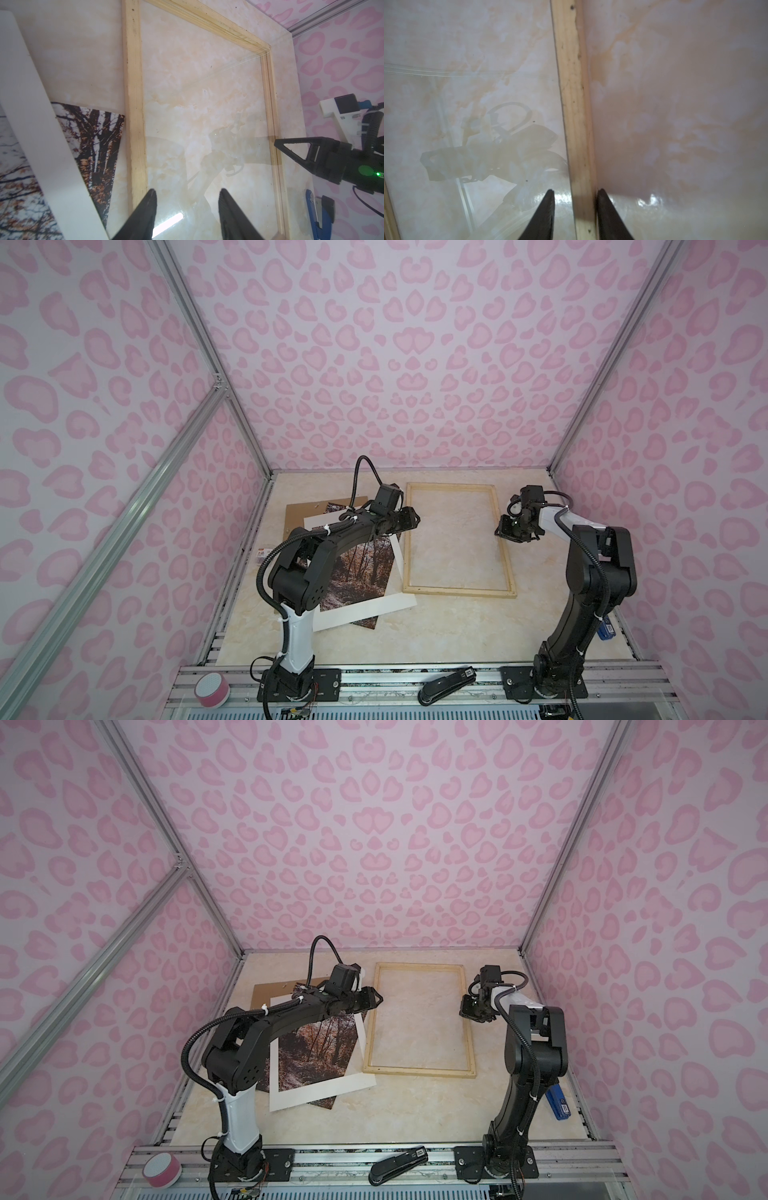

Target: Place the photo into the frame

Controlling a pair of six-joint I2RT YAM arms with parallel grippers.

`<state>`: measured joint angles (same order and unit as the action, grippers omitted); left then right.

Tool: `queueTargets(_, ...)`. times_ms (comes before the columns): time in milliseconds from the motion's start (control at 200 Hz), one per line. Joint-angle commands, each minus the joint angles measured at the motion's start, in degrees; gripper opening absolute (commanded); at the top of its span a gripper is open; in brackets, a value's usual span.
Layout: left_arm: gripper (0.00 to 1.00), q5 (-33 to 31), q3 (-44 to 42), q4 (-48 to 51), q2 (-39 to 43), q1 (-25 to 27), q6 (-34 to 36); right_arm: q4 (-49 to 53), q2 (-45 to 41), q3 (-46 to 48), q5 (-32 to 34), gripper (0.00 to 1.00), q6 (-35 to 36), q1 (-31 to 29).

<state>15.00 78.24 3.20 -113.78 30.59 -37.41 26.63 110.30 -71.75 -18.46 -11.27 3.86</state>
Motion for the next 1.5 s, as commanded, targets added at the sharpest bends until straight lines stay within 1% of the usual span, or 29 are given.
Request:
queueTargets(0, 0.51, -0.12, -0.15, -0.39, 1.39, -0.09, 0.76, 0.79, -0.36, 0.82, 3.78, 0.29, -0.22, -0.12)
queueTargets(220, 0.51, 0.27, 0.07, -0.47, 1.12, -0.09, 0.67, 3.37, -0.57, -0.07, 5.39, 0.23, 0.60, -0.14)
queueTargets(435, 0.51, -0.05, -0.10, -0.30, 1.28, -0.09, 0.76, 4.12, -0.48, 0.82, 6.89, 0.18, 0.91, -0.14)
queueTargets(840, 0.51, -0.83, -0.47, -0.08, -0.01, 0.00, 0.58, 6.94, 0.38, 0.67, 12.75, 0.15, 1.10, -1.40)
queueTargets(1104, 0.50, -1.02, -0.81, -0.04, -1.42, 0.43, 0.06, 7.06, 0.66, 1.03, 13.53, 0.12, 0.63, -1.65)
queueTargets(1179, 0.50, -1.11, -0.81, -0.04, -1.63, 0.68, -0.03, 7.42, -0.25, 1.08, 13.21, 0.13, 0.79, -1.66)
queueTargets(1324, 0.50, -2.03, -0.81, 0.23, -1.60, 1.23, -0.01, 8.92, -3.43, 2.65, 13.06, 0.23, 1.58, -1.84)
queueTargets(1344, 0.50, -2.16, -2.35, 0.23, -1.50, 1.29, -0.03, 9.23, -3.70, 2.79, 13.01, 0.23, 1.67, -1.87)
queueTargets(1494, 0.50, -2.55, -3.53, 0.05, -1.35, 1.49, -0.65, 10.61, -4.36, 4.10, 12.82, 0.25, 1.82, -2.38)
